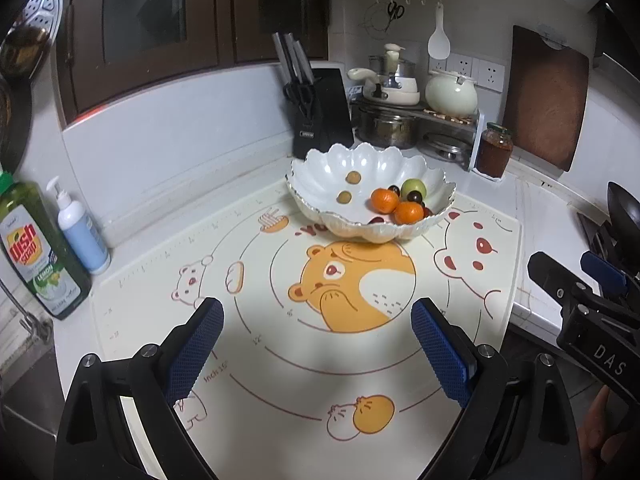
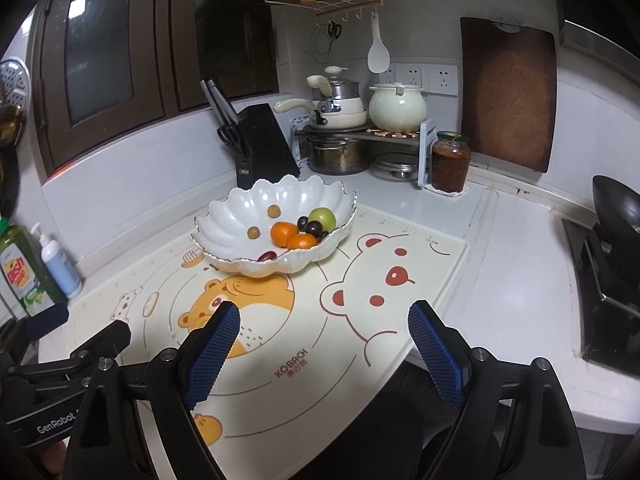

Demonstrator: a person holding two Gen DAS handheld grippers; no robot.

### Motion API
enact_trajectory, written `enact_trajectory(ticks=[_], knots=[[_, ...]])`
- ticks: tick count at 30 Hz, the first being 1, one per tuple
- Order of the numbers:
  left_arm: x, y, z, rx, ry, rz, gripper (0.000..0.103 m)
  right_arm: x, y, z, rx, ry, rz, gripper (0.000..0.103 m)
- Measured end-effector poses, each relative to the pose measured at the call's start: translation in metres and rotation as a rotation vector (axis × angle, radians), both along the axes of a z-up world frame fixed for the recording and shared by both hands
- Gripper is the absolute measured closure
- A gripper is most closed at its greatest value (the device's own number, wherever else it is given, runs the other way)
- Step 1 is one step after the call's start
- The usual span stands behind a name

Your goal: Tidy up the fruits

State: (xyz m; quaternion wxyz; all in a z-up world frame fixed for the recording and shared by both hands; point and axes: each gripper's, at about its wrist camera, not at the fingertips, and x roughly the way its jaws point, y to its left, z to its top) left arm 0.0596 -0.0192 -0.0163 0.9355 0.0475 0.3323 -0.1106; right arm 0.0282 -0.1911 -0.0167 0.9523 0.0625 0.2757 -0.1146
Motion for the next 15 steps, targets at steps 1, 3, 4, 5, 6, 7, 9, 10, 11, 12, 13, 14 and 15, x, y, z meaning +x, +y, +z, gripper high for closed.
enact_trajectory(ticks=[1,3,4,5,6,7,9,10,11,12,13,14,15], knots=[[-0.0006,0.0001,-0.0013,0.001,0.004,0.0,0.007,-0.0003,0.0002,-0.0002,-0.002,0.001,0.0,0.016],[-0.0013,0.0001,-0.0034,0.004,0.009,0.0,0.007,-0.0016,0.0008,-0.0006,-0.002,0.002,0.0,0.016],[-0.0017,0.0004,-0.0041,0.003,0.011,-0.001,0.007,-0.002,0.0012,-0.0008,-0.003,0.004,0.0,0.016],[-0.002,0.0006,-0.0045,0.003,0.012,-0.001,0.007,-0.0018,0.0014,-0.0008,-0.005,0.005,0.0,0.016],[-0.0023,0.0009,-0.0045,0.001,0.012,-0.001,0.007,-0.0017,0.0014,-0.0007,-0.006,0.005,0.0,0.016],[-0.003,0.0012,-0.0044,0.001,0.011,-0.001,0.007,-0.0015,0.0013,-0.0005,-0.005,0.005,0.0,0.016],[-0.003,0.001,-0.0045,0.001,0.01,-0.002,0.007,-0.0017,0.0013,-0.0006,-0.002,0.005,0.001,0.016],[-0.0025,0.0009,-0.0043,0.001,0.01,-0.003,0.007,-0.0016,0.0012,-0.0005,-0.003,0.005,0.001,0.016],[-0.0026,0.0009,-0.0044,0.001,0.009,-0.003,0.007,-0.0016,0.0012,-0.0004,-0.005,0.004,0.001,0.016],[-0.0026,0.0009,-0.0038,0.0,0.008,-0.003,0.007,-0.0016,0.0012,-0.0006,-0.008,0.005,0.0,0.016],[-0.0026,0.0009,-0.0036,0.0,0.007,-0.002,0.007,-0.0016,0.0009,-0.0011,-0.007,0.006,-0.002,0.016],[-0.0027,0.0005,-0.0034,0.001,0.005,-0.003,0.007,-0.002,0.0006,-0.0013,-0.005,0.007,-0.004,0.016],[-0.0027,0.0,-0.0027,0.002,0.004,-0.003,0.007,-0.0021,0.0,-0.0012,-0.005,0.006,-0.004,0.016]])
